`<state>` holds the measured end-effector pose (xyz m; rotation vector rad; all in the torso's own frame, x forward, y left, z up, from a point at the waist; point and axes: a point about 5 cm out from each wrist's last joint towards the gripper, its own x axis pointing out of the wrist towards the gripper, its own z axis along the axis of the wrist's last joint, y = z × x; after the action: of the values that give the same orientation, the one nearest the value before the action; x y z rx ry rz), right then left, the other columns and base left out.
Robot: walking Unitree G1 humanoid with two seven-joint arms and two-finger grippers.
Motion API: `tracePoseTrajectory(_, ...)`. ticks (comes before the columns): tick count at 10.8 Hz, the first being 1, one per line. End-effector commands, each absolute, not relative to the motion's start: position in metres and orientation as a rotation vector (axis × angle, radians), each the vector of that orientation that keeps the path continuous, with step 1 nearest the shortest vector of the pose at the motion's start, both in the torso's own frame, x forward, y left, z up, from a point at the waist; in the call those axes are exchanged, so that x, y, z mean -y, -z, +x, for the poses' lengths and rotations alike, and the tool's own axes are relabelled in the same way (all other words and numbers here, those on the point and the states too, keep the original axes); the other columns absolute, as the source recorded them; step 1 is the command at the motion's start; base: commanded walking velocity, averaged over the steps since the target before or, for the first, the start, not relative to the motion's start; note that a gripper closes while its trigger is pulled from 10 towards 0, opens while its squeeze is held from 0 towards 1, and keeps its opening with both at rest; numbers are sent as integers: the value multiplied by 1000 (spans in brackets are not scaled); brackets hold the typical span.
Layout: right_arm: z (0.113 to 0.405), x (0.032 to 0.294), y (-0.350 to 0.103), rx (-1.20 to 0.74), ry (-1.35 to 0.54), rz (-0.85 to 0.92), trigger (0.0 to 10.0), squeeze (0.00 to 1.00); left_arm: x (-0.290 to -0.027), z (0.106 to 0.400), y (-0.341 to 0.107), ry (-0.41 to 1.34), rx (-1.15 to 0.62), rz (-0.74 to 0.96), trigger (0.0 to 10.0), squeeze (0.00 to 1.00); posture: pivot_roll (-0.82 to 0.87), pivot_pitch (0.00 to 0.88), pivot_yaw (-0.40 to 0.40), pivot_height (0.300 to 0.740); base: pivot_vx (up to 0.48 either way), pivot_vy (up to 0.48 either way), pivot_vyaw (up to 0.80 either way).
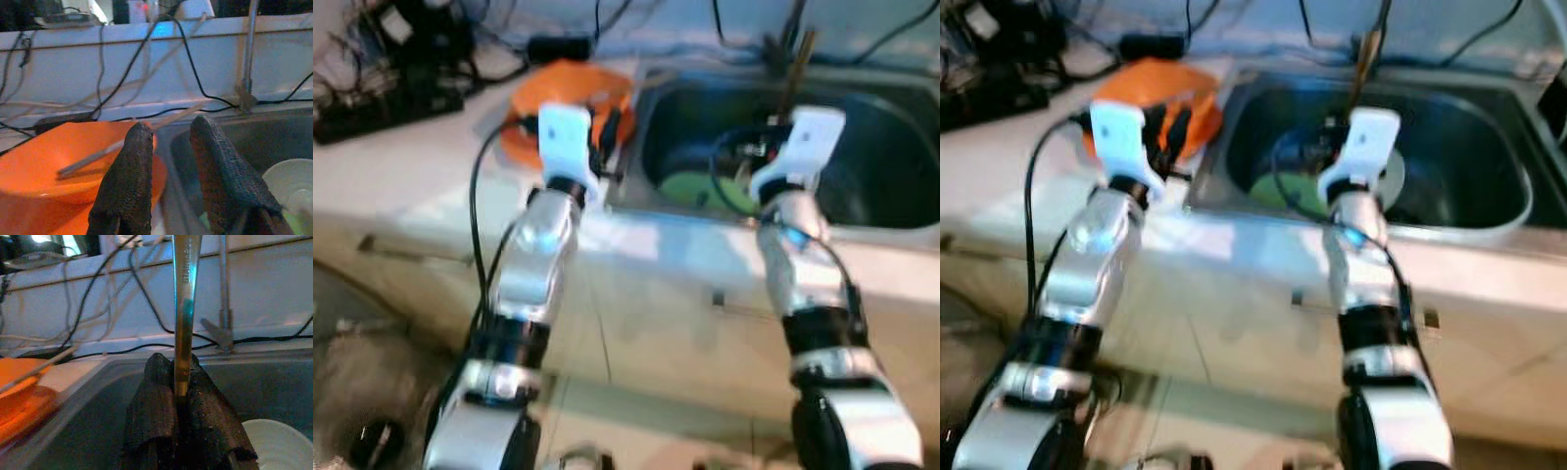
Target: Kitchen organization
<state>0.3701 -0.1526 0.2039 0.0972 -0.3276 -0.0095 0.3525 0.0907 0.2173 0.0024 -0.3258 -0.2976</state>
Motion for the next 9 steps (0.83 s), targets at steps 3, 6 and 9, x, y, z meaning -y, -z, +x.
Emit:
tracePoseTrajectory(3,370,158,-209,354,22,105,10000,0,-85,351,-221,313,342,-10,10000,0,48,80,54,740,351,0,0)
tracePoseTrajectory(6,370,156,-208,352,13,92,10000,0,-83,350,-223,320,347,-9,10000,0,50,81,52,740,351,0,0)
tracePoseTrajectory(9,370,153,-207,344,-5,85,10000,0,-82,349,-226,326,362,-12,10000,0,48,80,53,740,206,0,0)
